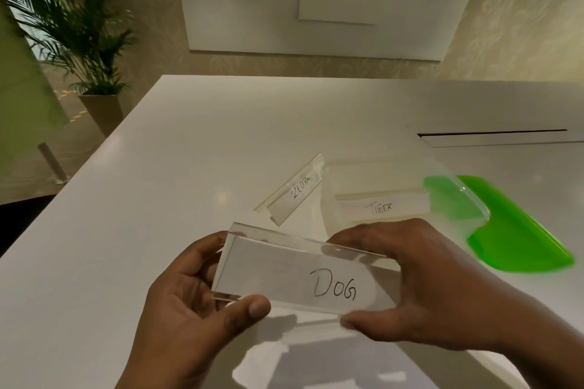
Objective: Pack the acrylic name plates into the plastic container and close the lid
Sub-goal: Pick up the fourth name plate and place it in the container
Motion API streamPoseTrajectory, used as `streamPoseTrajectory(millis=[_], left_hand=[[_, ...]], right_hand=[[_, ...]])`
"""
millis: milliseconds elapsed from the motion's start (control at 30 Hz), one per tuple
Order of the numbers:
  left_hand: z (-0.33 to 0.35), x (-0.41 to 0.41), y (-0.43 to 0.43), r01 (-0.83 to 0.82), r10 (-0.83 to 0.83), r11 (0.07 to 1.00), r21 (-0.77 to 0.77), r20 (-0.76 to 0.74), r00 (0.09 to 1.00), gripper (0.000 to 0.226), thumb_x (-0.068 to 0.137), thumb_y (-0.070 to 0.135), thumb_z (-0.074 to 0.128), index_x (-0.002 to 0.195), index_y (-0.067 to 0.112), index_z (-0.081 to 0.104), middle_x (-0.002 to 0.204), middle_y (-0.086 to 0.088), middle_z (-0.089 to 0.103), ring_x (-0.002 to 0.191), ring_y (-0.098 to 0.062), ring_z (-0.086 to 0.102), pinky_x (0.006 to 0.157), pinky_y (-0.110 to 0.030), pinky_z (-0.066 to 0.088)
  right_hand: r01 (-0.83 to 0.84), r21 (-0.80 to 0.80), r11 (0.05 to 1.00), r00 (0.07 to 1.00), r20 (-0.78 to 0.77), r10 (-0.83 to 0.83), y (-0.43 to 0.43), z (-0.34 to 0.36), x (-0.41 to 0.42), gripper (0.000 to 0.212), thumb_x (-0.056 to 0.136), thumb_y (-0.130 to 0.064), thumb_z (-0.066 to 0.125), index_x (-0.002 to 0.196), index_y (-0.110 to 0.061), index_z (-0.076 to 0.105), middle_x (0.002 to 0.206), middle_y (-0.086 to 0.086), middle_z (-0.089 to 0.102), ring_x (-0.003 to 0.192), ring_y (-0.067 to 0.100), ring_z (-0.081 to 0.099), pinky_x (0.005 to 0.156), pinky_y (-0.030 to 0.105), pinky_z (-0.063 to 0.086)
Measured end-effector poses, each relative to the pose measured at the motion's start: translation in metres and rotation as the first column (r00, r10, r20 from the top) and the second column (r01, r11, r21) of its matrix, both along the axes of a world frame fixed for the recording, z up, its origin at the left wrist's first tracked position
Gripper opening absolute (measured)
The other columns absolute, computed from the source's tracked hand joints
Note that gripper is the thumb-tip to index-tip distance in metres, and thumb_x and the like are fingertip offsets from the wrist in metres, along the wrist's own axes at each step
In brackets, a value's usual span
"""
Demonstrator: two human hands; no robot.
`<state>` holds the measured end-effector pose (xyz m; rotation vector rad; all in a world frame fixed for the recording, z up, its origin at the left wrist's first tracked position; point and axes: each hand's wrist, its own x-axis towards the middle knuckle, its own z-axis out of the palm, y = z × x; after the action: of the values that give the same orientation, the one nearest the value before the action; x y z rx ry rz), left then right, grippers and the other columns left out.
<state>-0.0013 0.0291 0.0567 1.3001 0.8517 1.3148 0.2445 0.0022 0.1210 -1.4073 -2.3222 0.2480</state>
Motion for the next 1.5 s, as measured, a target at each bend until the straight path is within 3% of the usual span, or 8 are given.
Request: streamPoseTrajectory(millis=[133, 233, 333, 433, 533, 1033, 1233, 1500], left_hand=[[-0.009, -0.002, 0.015, 0.111, -0.113, 0.986, 0.122, 0.012, 0.993, 0.088, 0.044, 0.056, 0.092, 0.123, 0.03, 0.063, 0.123, -0.003, 0.07, 0.11, -0.023, 0.068, 0.087, -0.029, 0.056], [-0.03, -0.01, 0.037, 0.035, 0.019, 0.985, 0.17, -0.306, 0.952, 0.074, 0.062, 0.075, 0.072, 0.127, 0.047, 0.054, 0.132, 0.017, 0.061, 0.122, -0.008, 0.058, 0.093, -0.032, 0.052], [-0.058, -0.02, 0.06, -0.071, 0.218, 0.97, 0.232, -0.704, 0.675, 0.078, 0.072, 0.08, 0.054, 0.139, 0.041, 0.042, 0.138, 0.024, 0.049, 0.124, -0.001, 0.047, 0.094, -0.032, 0.046], [-0.081, -0.024, 0.075, -0.082, 0.278, 0.959, 0.27, -0.857, 0.433, 0.085, 0.078, 0.073, 0.045, 0.144, 0.019, 0.043, 0.151, 0.0, 0.045, 0.141, -0.019, 0.036, 0.111, -0.039, 0.035], [-0.09, -0.024, 0.082, -0.077, 0.287, 0.958, 0.276, -0.921, 0.263, 0.081, 0.081, 0.074, 0.039, 0.132, 0.012, 0.052, 0.144, -0.009, 0.052, 0.139, -0.027, 0.038, 0.11, -0.043, 0.036], [-0.093, -0.027, 0.083, -0.069, 0.268, 0.963, 0.259, -0.93, 0.249, 0.085, 0.082, 0.075, 0.037, 0.141, 0.014, 0.047, 0.155, -0.004, 0.039, 0.146, -0.02, 0.028, 0.117, -0.038, 0.021], [-0.094, -0.027, 0.084, -0.074, 0.276, 0.961, 0.266, -0.93, 0.241, 0.083, 0.083, 0.074, 0.039, 0.141, 0.014, 0.047, 0.154, -0.004, 0.04, 0.145, -0.021, 0.03, 0.117, -0.039, 0.022], [-0.095, -0.027, 0.084, -0.084, 0.288, 0.958, 0.275, -0.923, 0.256, 0.083, 0.083, 0.073, 0.041, 0.142, 0.014, 0.047, 0.154, -0.003, 0.04, 0.145, -0.02, 0.028, 0.117, -0.037, 0.022]], right_hand=[[-0.015, 0.063, 0.998, 1.0, 0.022, 0.013, 0.014, 0.016, 0.014, 0.061, 0.059, -0.048, 0.083, 0.113, -0.031, 0.061, 0.106, -0.022, 0.068, 0.096, -0.007, 0.063, 0.08, 0.025, 0.051], [0.042, 0.088, 0.995, 0.999, 0.009, -0.043, 0.033, 0.033, 0.034, 0.057, 0.056, -0.043, 0.084, 0.107, -0.032, 0.062, 0.096, -0.021, 0.069, 0.088, -0.003, 0.065, 0.073, 0.028, 0.053], [0.11, 0.103, 0.989, 0.991, 0.071, -0.117, 0.056, 0.044, 0.057, 0.056, 0.053, -0.045, 0.081, 0.103, -0.033, 0.06, 0.092, -0.023, 0.067, 0.085, -0.003, 0.065, 0.071, 0.03, 0.054], [0.199, 0.077, 0.977, 0.96, 0.186, -0.21, 0.08, 0.048, 0.079, 0.06, 0.049, -0.052, 0.077, 0.103, -0.038, 0.055, 0.093, -0.023, 0.066, 0.084, 0.0, 0.064, 0.069, 0.035, 0.056], [0.249, 0.014, 0.968, 0.924, 0.294, -0.242, 0.099, 0.04, 0.098, 0.06, 0.048, -0.046, 0.079, 0.102, -0.041, 0.052, 0.096, -0.019, 0.065, 0.086, 0.007, 0.063, 0.068, 0.038, 0.056], [0.356, -0.241, 0.903, 0.844, 0.497, -0.2, 0.135, -0.018, 0.117, 0.052, 0.049, -0.035, 0.084, 0.095, -0.037, 0.06, 0.095, -0.018, 0.06, 0.088, 0.008, 0.058, 0.075, 0.038, 0.053], [0.331, -0.288, 0.898, 0.837, 0.53, -0.138, 0.136, -0.031, 0.118, 0.04, 0.064, -0.027, 0.08, 0.101, -0.028, 0.064, 0.099, -0.011, 0.065, 0.087, 0.01, 0.058, 0.067, 0.016, 0.044], [0.334, -0.294, 0.896, 0.863, 0.477, -0.166, 0.134, -0.034, 0.123, 0.041, 0.061, -0.025, 0.083, 0.098, -0.029, 0.064, 0.095, -0.014, 0.065, 0.083, 0.006, 0.058, 0.057, 0.007, 0.039]])
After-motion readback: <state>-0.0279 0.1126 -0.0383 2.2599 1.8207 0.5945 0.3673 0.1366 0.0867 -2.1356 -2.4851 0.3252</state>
